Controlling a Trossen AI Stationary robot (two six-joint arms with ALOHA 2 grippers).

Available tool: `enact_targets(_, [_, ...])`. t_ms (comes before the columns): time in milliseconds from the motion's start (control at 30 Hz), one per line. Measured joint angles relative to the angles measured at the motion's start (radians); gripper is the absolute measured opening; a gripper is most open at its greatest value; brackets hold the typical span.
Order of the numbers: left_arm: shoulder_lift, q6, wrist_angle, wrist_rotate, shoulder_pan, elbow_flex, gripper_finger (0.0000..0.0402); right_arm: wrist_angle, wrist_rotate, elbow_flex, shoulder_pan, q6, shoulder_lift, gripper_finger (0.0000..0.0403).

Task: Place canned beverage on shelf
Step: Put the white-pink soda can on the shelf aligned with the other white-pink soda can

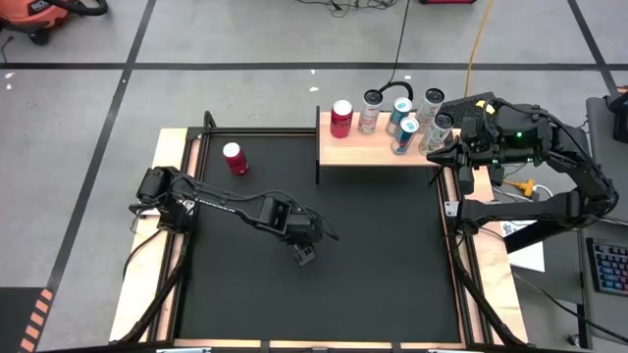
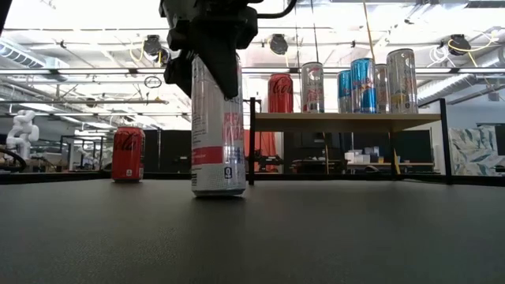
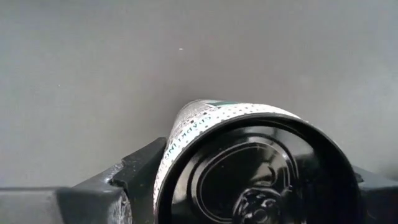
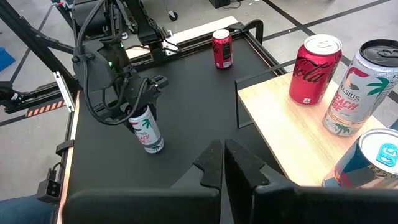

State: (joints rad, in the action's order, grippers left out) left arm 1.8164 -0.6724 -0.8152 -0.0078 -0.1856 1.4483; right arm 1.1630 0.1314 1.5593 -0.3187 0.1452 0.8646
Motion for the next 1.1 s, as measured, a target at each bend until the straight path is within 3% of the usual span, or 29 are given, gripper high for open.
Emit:
enact_targets(300, [0.0, 0.032, 0.031, -0.007, -0.001, 0.0, 0.0242, 0.0, 0.0, 0.0, 0.0, 0.0, 0.0, 0.0])
enact_targets(1100, [-0.001, 0.134, 0.034, -0.028, 0.019, 0.105, 0.0242, 0.0, 0.0, 0.0, 0.0, 0.0, 0.0, 0.0])
